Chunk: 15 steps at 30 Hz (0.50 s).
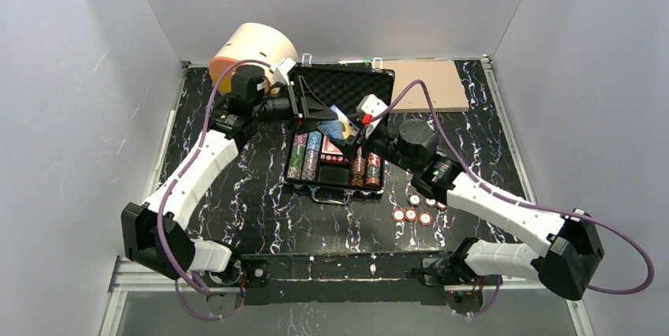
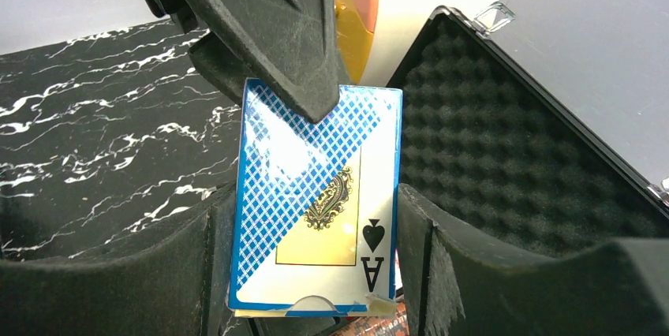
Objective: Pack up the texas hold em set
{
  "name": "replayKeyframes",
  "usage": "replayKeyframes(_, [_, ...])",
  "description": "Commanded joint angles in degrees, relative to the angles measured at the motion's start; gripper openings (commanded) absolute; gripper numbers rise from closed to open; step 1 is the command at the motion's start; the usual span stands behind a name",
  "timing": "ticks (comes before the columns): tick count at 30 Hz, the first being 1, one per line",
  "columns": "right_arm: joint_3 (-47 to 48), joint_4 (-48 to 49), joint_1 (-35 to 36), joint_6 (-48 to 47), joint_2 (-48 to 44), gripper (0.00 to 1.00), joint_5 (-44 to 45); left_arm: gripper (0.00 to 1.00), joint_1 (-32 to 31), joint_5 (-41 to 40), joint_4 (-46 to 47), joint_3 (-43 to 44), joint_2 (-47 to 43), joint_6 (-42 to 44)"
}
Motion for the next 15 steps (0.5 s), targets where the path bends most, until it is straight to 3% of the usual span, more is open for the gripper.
replayKeyframes(1, [0.1, 5.0, -1.0, -0.5, -2.3, 0.53, -4.7, 0.51, 0.1, 9.4, 7.3, -3.1, -2.9, -5.4])
replayKeyframes(11, [1.1, 5.0, -1.9, -0.7, -1.0, 0.51, -8.8, 0.11, 0.1, 8.3, 4.3, -1.6, -0.5, -1.8])
replayKeyframes(12, [1.2, 4.8, -2.0, -0.4, -0.9, 0.55, -8.8, 0.06, 0.1, 8.1, 4.8, -1.6, -0.4, -1.9])
replayKeyframes(15, [2.2, 2.4, -2.4, 2.7, -0.2, 0.92, -6.7, 0.0, 0.3, 5.0, 5.0, -1.0, -0.4, -0.7])
